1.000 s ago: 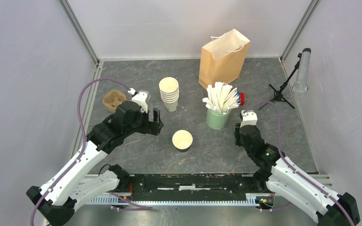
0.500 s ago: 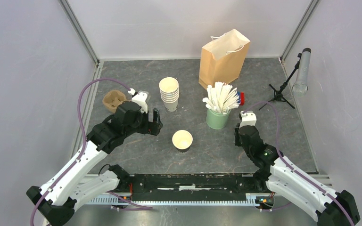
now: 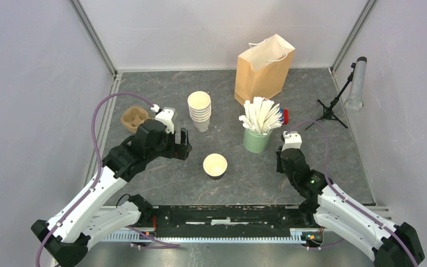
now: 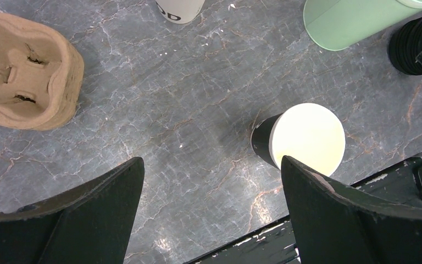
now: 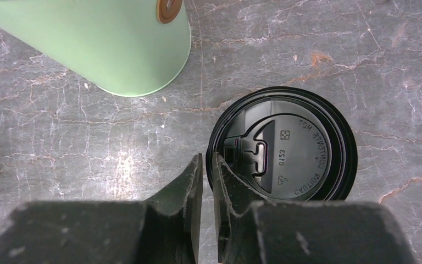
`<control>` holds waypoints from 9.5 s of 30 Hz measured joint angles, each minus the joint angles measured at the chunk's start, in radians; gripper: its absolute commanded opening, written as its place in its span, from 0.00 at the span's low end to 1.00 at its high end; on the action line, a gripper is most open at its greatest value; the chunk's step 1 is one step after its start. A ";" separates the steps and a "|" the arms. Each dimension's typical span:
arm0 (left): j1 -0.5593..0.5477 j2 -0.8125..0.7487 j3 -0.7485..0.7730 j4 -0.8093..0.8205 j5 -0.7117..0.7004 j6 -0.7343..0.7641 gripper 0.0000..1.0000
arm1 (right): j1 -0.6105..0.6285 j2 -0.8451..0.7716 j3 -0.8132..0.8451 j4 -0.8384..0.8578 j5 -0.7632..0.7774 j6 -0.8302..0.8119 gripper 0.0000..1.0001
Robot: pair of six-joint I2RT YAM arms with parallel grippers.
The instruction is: Pack the takeout coffee
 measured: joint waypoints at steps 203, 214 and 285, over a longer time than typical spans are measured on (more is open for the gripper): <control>-0.386 -0.051 -0.088 0.637 0.165 -0.163 0.56 | 0.463 0.061 0.090 0.921 -0.578 -1.013 0.77; -0.386 -0.074 -0.088 0.613 0.050 -0.176 1.00 | 0.463 0.059 0.091 0.834 -0.514 -0.894 0.74; 0.277 -0.196 -0.496 0.466 0.536 -0.435 0.83 | 0.562 0.666 0.674 -0.074 -0.240 -0.375 0.81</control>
